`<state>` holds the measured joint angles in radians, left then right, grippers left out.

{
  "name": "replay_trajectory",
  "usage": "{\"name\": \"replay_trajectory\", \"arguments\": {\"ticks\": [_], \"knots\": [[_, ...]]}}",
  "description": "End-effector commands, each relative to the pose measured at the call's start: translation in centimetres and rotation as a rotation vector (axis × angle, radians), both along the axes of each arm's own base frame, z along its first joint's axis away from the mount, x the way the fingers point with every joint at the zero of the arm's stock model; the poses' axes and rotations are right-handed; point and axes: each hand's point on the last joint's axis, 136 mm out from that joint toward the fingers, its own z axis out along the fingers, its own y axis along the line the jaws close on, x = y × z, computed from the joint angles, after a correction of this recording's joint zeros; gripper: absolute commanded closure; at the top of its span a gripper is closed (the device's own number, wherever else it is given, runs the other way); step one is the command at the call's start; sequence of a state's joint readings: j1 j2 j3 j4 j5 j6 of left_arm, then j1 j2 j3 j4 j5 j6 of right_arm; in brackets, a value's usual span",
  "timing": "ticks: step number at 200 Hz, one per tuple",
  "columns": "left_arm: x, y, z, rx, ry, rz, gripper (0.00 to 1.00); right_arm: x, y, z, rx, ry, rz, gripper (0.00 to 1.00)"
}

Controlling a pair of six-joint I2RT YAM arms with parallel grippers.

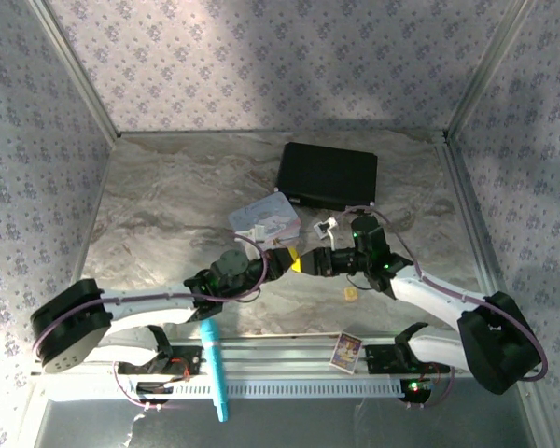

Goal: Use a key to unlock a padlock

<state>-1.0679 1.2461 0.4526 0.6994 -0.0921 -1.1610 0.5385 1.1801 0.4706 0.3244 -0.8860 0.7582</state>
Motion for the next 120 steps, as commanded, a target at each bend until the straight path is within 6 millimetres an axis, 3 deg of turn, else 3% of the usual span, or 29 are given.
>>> {"name": "replay_trajectory", "arguments": {"ticks": [1, 17, 36, 76, 97, 120], "knots": [[-0.2, 1.0, 0.1, 0.004, 0.017, 0.034, 1.00, 4.2, -2.2, -0.3, -0.068, 0.013, -0.275, 0.02], [1.3, 2.6, 0.5, 0.005, 0.034, 0.122, 1.00, 6.3, -5.5, -2.9, -0.250, 0.084, -0.473, 0.01], [2.9, 4.3, 0.5, 0.021, 0.065, 0.208, 1.00, 7.2, -7.2, -3.2, -0.409, 0.052, -0.546, 0.01], [4.3, 4.5, 1.9, 0.049, 0.041, 0.235, 1.00, 7.9, -11.1, 0.3, -0.684, -0.123, -0.670, 0.01], [4.8, 4.0, 2.5, 0.021, 0.026, 0.236, 1.00, 7.8, -9.1, 2.0, -0.609, -0.250, -0.536, 0.01], [5.2, 3.2, 3.5, -0.042, 0.005, 0.227, 1.00, 8.1, -6.8, 3.3, -0.343, -0.116, -0.489, 0.01]]}}
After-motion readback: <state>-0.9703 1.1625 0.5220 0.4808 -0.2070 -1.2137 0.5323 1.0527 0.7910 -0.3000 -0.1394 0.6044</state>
